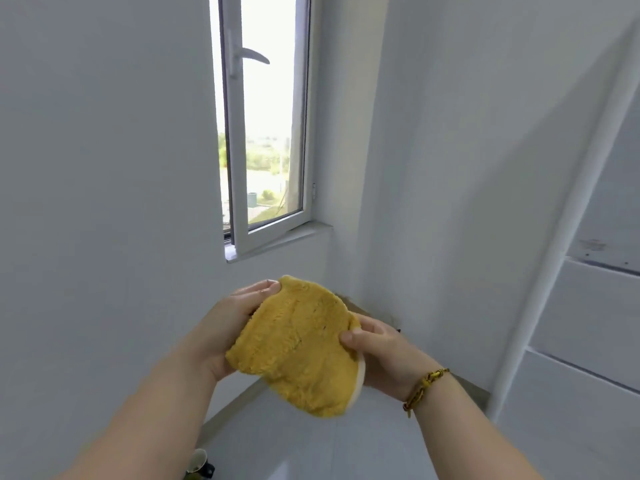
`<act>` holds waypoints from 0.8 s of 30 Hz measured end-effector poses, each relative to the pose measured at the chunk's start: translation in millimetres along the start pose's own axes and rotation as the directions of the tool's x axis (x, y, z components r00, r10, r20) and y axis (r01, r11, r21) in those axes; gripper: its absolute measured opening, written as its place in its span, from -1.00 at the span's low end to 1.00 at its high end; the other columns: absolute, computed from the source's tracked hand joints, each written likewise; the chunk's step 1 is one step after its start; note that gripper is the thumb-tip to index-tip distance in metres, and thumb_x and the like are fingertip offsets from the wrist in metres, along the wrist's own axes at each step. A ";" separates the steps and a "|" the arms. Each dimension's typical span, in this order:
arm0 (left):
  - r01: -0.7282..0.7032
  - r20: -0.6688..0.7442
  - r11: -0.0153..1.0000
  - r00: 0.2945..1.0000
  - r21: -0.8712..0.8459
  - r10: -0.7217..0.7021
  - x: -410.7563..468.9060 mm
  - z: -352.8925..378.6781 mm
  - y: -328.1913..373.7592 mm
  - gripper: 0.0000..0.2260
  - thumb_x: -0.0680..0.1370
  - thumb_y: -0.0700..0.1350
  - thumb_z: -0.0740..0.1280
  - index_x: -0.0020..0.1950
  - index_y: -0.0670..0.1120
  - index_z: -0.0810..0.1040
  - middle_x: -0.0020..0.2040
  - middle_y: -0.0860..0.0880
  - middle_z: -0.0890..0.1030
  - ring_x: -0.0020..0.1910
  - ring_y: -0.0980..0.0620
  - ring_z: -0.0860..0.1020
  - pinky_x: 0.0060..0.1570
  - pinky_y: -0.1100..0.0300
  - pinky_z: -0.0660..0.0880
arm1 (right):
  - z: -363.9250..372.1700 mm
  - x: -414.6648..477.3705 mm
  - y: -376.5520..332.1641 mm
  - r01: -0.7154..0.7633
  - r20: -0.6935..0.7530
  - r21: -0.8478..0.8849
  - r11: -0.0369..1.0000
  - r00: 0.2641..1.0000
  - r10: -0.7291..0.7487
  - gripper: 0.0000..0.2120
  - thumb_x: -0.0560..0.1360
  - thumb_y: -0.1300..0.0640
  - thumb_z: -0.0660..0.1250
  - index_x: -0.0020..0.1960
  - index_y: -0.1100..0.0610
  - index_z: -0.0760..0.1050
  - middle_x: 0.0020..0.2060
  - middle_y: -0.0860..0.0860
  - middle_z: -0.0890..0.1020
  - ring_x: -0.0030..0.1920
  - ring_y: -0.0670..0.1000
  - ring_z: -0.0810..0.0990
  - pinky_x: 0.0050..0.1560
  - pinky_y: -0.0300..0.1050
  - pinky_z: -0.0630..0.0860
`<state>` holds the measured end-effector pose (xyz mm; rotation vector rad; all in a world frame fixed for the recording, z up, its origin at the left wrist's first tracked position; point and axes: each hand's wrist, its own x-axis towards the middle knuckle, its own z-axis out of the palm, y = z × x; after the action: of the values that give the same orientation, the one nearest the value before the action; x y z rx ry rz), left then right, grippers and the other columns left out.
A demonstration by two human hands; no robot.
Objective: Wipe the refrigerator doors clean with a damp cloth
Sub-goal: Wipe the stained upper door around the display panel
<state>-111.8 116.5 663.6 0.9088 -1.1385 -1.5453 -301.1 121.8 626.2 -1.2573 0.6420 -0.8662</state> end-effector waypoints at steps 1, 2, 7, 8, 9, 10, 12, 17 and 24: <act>0.011 0.050 1.000 0.999 -0.012 -0.010 3.0 18.7 -1.4 -0.91 0.40 -0.14 0.27 -0.23 -0.14 0.53 -0.37 -0.04 0.48 -0.42 0.05 0.44 -0.46 0.31 0.42 | -15.6 -16.2 -4.2 0.011 -0.030 -0.003 1.000 0.999 -0.011 -0.34 0.03 -0.02 0.62 0.06 0.15 0.51 -0.12 0.00 0.69 -0.11 -0.03 0.66 -0.16 -0.20 0.57; 0.019 0.089 1.000 0.996 -0.013 -0.017 5.8 34.2 -3.6 -0.91 0.37 -0.14 0.27 -0.23 -0.15 0.52 -0.40 -0.04 0.47 -0.46 0.06 0.44 -0.48 0.32 0.42 | -26.5 -30.7 -9.1 0.005 -0.061 -0.019 1.000 0.998 -0.006 -0.38 0.05 0.05 0.59 0.05 0.15 0.50 -0.15 -0.02 0.68 -0.13 -0.05 0.66 -0.17 -0.21 0.57; 0.011 0.271 0.983 0.961 0.183 -0.061 21.8 144.1 -26.1 -0.86 0.55 -0.18 0.20 -0.17 -0.15 0.50 -0.40 -0.04 0.50 -0.50 0.10 0.47 -0.49 0.33 0.44 | -86.7 -119.8 -51.5 -0.074 -0.282 -0.361 0.930 0.959 -0.033 -0.49 0.10 -0.07 0.40 0.03 0.02 0.49 -0.09 -0.11 0.60 -0.05 -0.13 0.58 -0.03 -0.26 0.48; -0.005 0.303 0.975 0.951 0.223 -0.064 24.3 168.3 -30.3 -0.87 0.55 -0.16 0.20 -0.14 -0.15 0.50 -0.36 -0.05 0.51 -0.47 0.10 0.49 -0.47 0.33 0.45 | -94.7 -136.2 -63.8 -0.078 -0.294 -0.406 0.910 0.954 -0.050 -0.51 0.14 -0.07 0.42 0.05 -0.01 0.49 -0.07 -0.14 0.60 -0.03 -0.15 0.58 -0.03 -0.28 0.50; -0.029 0.336 0.967 0.940 0.254 -0.060 27.1 196.4 -34.8 -0.87 0.55 -0.14 0.20 -0.11 -0.15 0.50 -0.32 -0.06 0.53 -0.42 0.08 0.50 -0.42 0.30 0.47 | -105.4 -155.1 -76.4 -0.089 -0.305 -0.453 0.887 0.950 -0.061 -0.57 0.20 -0.03 0.45 0.05 -0.04 0.49 -0.07 -0.15 0.60 -0.04 -0.18 0.58 -0.05 -0.33 0.51; -0.062 0.357 0.955 0.933 0.290 -0.048 30.0 220.1 -38.2 -0.86 0.56 -0.12 0.20 -0.09 -0.14 0.51 -0.28 -0.07 0.54 -0.36 0.06 0.51 -0.36 0.27 0.49 | -114.7 -170.0 -86.2 -0.119 -0.325 -0.508 0.853 0.944 -0.062 -0.66 0.29 0.03 0.47 0.04 -0.05 0.49 -0.09 -0.16 0.60 -0.07 -0.20 0.58 -0.10 -0.38 0.51; -0.139 0.376 0.925 0.927 0.353 -0.004 34.4 265.8 -44.5 -0.84 0.56 -0.06 0.21 -0.08 -0.12 0.52 -0.23 -0.06 0.56 -0.28 0.03 0.52 -0.27 0.21 0.49 | -134.6 -197.7 -102.8 -0.183 -0.408 -0.604 0.776 0.907 -0.104 -0.80 0.41 0.08 0.42 0.01 -0.05 0.49 -0.13 -0.16 0.58 -0.13 -0.20 0.55 -0.17 -0.41 0.49; -0.348 0.439 0.857 0.884 0.381 0.164 42.5 356.1 -75.6 -0.80 0.43 0.08 0.38 -0.02 0.14 0.43 -0.02 0.04 0.57 -0.07 0.08 0.57 -0.16 0.25 0.52 | -186.4 -259.5 -123.8 -0.222 -0.604 -0.683 0.696 0.708 -0.366 -0.93 0.43 0.07 0.38 -0.18 0.01 0.49 -0.29 -0.13 0.55 -0.22 -0.15 0.52 -0.26 -0.35 0.42; -0.226 0.391 0.962 0.908 0.152 0.151 87.1 442.7 -106.2 -0.98 0.46 -0.19 0.35 -0.13 -0.11 0.57 -0.23 -0.01 0.66 -0.15 0.03 0.61 -0.28 0.31 0.55 | -253.8 -318.2 -151.2 -0.091 -0.675 -0.582 0.808 0.609 -0.417 -0.89 0.45 0.13 0.37 -0.08 -0.03 0.48 -0.12 -0.08 0.60 -0.09 -0.10 0.57 -0.10 -0.26 0.51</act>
<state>-574.0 143.4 685.1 0.6133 -1.6280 -1.5019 -710.9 241.3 706.0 -1.4550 1.6178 -1.4959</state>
